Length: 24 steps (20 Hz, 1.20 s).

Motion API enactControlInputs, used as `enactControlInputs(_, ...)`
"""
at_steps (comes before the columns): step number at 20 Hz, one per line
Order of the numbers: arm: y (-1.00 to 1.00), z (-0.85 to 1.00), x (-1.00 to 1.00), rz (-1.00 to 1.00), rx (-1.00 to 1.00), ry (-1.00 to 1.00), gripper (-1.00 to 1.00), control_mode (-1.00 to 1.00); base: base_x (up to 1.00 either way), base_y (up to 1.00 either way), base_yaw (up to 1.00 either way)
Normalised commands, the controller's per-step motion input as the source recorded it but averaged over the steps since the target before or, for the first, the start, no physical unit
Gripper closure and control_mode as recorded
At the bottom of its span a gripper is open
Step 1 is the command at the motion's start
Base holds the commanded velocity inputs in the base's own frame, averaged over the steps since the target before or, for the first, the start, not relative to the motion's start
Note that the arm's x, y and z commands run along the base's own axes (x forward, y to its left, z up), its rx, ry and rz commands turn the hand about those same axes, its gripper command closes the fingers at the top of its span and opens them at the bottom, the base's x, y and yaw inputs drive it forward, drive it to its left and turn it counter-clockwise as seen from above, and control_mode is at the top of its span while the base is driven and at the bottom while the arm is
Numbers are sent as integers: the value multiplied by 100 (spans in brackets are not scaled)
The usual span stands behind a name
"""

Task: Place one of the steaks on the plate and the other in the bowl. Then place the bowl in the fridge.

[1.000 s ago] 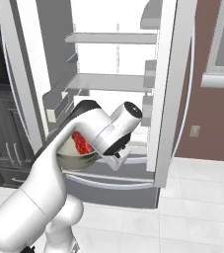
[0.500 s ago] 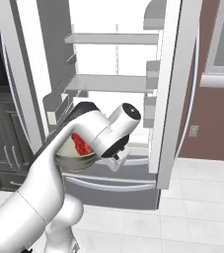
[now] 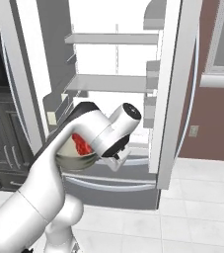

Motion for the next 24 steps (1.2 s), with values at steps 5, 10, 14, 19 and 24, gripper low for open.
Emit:
enactControlInputs(5,6,0,-8,-35,1,0,100,-100,0,0,0)
enactControlInputs(10,47,0,5,-71,0,0,100,-100,0,0,0)
enactControlInputs(14,55,-9,44,-72,-3,2,100,-100,0,0,0)
enactControlInputs(19,35,-25,29,-76,-7,12,100,-100,0,0,0)
enactControlInputs(24,1,-24,0,-84,-6,17,100,-100,0,0,0)
